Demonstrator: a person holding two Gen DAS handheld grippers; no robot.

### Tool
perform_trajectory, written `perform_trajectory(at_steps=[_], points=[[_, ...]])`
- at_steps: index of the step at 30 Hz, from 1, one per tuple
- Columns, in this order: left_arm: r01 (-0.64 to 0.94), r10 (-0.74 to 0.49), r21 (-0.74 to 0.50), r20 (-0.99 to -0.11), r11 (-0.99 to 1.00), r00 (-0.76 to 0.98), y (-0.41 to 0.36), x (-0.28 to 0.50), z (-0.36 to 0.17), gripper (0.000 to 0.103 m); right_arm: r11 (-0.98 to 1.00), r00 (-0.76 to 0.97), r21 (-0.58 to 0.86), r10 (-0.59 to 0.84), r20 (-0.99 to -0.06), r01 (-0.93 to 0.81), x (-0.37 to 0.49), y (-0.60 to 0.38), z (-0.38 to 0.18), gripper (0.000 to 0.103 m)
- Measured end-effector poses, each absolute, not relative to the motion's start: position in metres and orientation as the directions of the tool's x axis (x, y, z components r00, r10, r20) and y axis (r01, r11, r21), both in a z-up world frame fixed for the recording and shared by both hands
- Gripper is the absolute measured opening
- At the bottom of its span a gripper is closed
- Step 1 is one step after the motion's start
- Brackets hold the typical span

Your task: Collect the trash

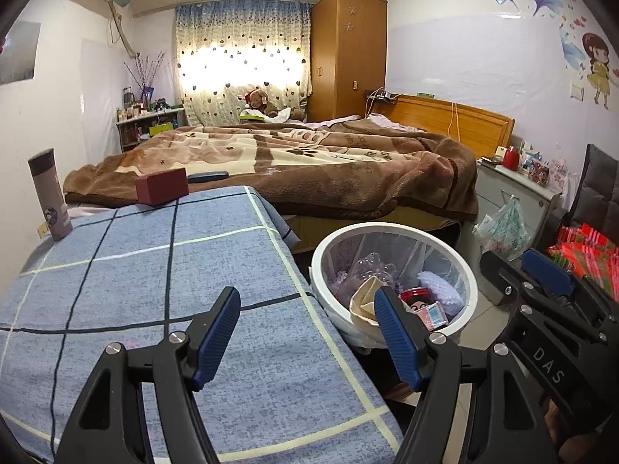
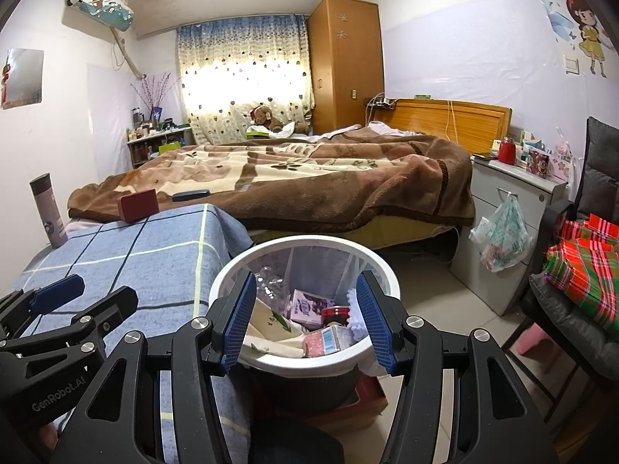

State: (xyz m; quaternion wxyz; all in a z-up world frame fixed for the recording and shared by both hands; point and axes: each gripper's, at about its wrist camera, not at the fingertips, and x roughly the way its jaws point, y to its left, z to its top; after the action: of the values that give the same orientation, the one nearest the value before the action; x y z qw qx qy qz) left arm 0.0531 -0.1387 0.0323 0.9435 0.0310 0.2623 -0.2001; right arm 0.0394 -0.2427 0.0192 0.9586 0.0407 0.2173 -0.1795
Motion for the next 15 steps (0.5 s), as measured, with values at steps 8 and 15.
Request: perform_trajectory(at_steps=[8,15], points=[[0.39,-0.35,-0.032,-0.516,0.92,0.782,-0.1412,0.0534,0.0319,0.074,0.933,0.841,0.0,-0.326,-0.433,0.361,0.0395,-0.2431,0.0193,0.055],[0.387,-0.357,-0.052,-0.517,0.92,0.778,-0.1393,0.0557,0.0317,0.074,0.933,0.841,0.0,-0.325,-0.433,0.361,0.0396,-0.2424,0.0193,0.056]])
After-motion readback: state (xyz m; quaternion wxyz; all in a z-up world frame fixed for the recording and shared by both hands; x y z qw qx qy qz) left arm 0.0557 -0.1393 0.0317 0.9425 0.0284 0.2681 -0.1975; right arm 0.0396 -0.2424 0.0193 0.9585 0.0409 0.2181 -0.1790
